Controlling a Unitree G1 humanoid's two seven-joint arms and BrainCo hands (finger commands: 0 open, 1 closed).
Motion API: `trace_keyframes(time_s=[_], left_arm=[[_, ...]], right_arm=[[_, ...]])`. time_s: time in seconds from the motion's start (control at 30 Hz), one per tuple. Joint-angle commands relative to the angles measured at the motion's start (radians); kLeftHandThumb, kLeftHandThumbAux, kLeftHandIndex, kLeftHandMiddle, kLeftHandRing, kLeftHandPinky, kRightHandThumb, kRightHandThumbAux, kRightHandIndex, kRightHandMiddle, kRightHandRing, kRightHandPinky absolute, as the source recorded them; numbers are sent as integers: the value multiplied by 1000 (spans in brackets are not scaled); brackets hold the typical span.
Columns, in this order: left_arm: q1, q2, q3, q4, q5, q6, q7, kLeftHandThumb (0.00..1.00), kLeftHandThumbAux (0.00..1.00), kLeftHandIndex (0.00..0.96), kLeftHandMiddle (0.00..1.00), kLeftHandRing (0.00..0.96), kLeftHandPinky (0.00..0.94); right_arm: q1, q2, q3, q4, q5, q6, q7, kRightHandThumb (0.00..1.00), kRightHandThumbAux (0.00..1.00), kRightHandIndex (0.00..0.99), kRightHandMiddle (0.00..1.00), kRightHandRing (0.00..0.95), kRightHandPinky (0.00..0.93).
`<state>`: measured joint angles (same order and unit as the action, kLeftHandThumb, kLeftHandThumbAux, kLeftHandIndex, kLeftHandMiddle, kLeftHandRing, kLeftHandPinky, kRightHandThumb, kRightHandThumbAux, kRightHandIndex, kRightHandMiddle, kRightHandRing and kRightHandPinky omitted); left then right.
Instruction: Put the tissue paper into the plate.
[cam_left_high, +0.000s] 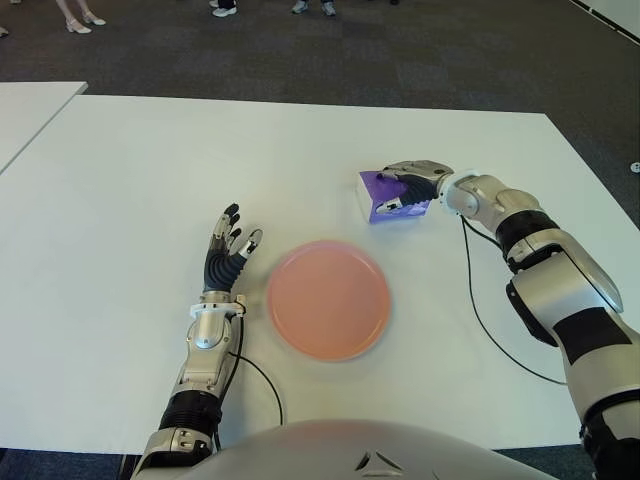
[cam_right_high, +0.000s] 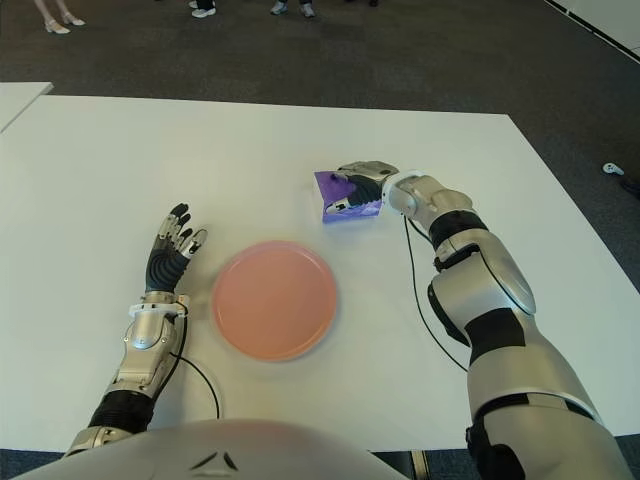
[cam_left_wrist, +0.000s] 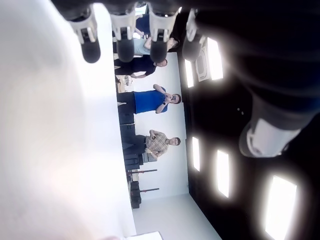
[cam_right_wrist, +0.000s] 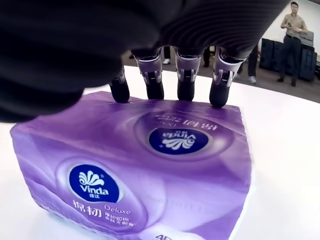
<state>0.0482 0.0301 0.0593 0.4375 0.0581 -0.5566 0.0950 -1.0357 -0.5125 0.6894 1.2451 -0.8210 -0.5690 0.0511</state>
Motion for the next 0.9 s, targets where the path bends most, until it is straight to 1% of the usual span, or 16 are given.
trace_keyframes(time_s=[0.03,0.27,0.47,0.63,0.9], left_arm=[[37,-1,2,62,16,6,15,0,523,0,0,0,0],[36,-1,-1,65,22,2,25,0,527,0,0,0,0],[42,-4,-2,53,21,23,33,0,537,0,0,0,0],[47,-6,-2,41,25,40,43,0,543,0,0,0,0],[51,-6,-1,32,30,53,48,0,536,0,0,0,0]], right_arm=[[40,29,27,26,-27,2,4,457,186,0,0,0,0],[40,33,33,38,-25,8,-13,456,181,0,0,0,0],[-1,9,3,30,3,-3,1,460,186,0,0,0,0],[12,3,-8,21,8,7,-29,455,189,0,0,0,0],[22,-29,-21,-2,12,-17,-56,450,185,0,0,0,0]])
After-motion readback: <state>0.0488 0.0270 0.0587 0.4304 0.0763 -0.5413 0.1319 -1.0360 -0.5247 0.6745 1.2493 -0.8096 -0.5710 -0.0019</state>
